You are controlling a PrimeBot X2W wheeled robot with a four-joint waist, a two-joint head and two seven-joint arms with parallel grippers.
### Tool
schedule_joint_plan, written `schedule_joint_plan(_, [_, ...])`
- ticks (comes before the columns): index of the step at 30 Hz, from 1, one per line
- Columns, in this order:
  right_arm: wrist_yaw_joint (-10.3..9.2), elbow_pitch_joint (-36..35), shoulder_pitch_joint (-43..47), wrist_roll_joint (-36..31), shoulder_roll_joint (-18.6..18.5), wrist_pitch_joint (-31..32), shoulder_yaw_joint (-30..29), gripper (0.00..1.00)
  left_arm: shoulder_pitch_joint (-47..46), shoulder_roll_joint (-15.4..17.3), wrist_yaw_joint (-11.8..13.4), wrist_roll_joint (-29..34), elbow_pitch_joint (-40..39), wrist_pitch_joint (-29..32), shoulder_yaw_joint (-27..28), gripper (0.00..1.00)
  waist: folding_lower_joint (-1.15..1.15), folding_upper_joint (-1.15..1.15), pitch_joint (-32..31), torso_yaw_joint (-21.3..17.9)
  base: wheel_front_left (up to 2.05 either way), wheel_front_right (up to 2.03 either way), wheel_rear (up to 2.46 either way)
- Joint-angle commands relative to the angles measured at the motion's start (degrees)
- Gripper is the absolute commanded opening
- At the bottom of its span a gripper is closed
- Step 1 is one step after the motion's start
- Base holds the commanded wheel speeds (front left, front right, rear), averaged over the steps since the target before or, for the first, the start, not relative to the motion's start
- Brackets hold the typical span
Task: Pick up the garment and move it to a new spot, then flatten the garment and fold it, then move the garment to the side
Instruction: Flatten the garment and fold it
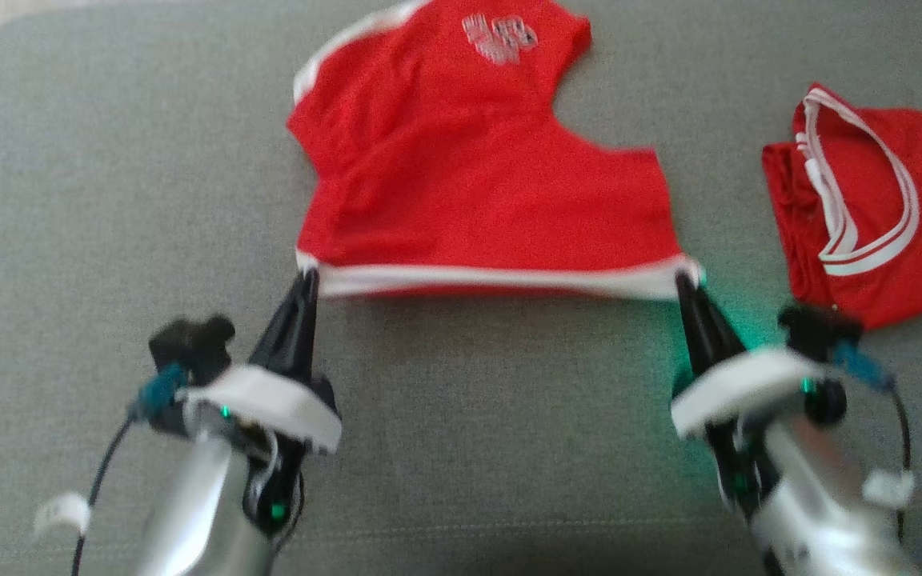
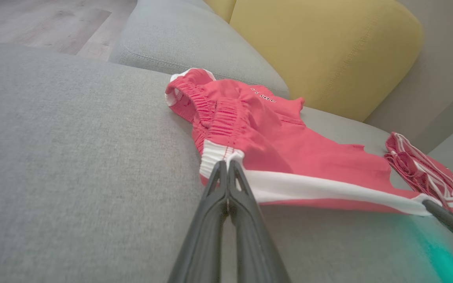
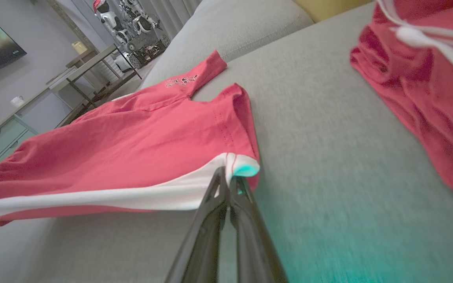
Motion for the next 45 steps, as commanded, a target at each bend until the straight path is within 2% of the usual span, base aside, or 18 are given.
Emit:
schedule_joint_plan(1, [-0.05, -3.27, 2.58, -0.83, -0.27, -0.79, -0.18, 0.00, 1.16, 1.32, 0.10, 0.38, -3.22, -0.33, 1.89, 0.00, 0.00, 0.00, -1.69, 0.03, 0.00, 0.00, 0.00])
schedule_joint_plan(7, [-0.05, -16.77, 17.59, -5.10, 0.06, 3.47, -6.78, 0.00, 13.36, 2.05, 0.21, 0.37, -10.83, -0.33, 2.77, 0.00, 0.00, 0.00, -6.14, -0.43, 0.00, 0.00, 0.00])
schedule_joint_plan(14, [-0.05, -35.84, 33.21, -12.41, 3.21, 14.92, -14.68, 0.00, 23.84, 2.55, 2.70, 0.04, -18.58, 0.94, 3.20, 0.00, 0.00, 0.00, -9.15, -0.80, 0.00, 0.00, 0.00])
schedule_joint_plan(19, [-0.05, -46.28, 38.88, -17.07, 4.41, 20.85, -18.01, 0.00, 27.21, 3.41, 4.20, -0.25, -23.27, 3.02, 3.66, 0.00, 0.00, 0.00, -9.44, -0.67, 0.00, 0.00, 0.00])
schedule_joint_plan(23, [-0.05, -50.21, 39.92, -18.54, 4.73, 23.66, -18.90, 0.00, 27.28, 3.81, 4.60, -0.29, -24.79, 4.33, 3.49, 0.00, 0.00, 0.00, -9.35, -0.37, 0.00, 0.00, 0.00])
schedule_joint_plan(28, [-0.05, -52.07, 37.20, -20.03, 4.82, 25.38, -19.06, 0.00, 24.89, 4.01, 4.51, -0.26, -25.44, 6.00, 2.74, 0.00, 0.00, 0.00, -7.74, 0.57, 0.00, 0.00, 0.00])
schedule_joint_plan(33, [-0.05, -50.13, 28.47, -20.84, 3.77, 25.94, -19.33, 0.00, 18.90, 4.13, 3.36, -0.94, -24.95, 8.61, 1.51, 0.00, 0.00, 0.00, -4.24, 2.41, 0.00, 0.00, 0.00])
schedule_joint_plan(39, [-0.05, -42.76, 13.52, -20.33, -0.20, 26.43, -18.86, 0.00, 8.20, 3.59, 1.99, -2.55, -22.39, 11.54, -0.21, 0.00, 0.00, 0.00, 1.58, 5.53, 0.00, 0.00, 0.00])
schedule_joint_plan(40, [-0.05, -42.76, 13.52, -20.33, -0.20, 26.43, -18.86, 0.00, 8.20, 3.59, 1.99, -2.55, -22.39, 11.54, -0.21, 0.00, 0.00, 0.00, 1.58, 5.53, 0.00, 0.00, 0.00])
schedule_joint_plan(45, [-0.05, -33.57, 0.21, -20.23, -3.10, 26.61, -17.08, 0.00, -1.42, 2.84, 1.11, -4.46, -16.97, 13.29, -2.00, 0.00, 0.00, 0.00, 6.51, 7.98, 0.00, 0.00, 0.00])
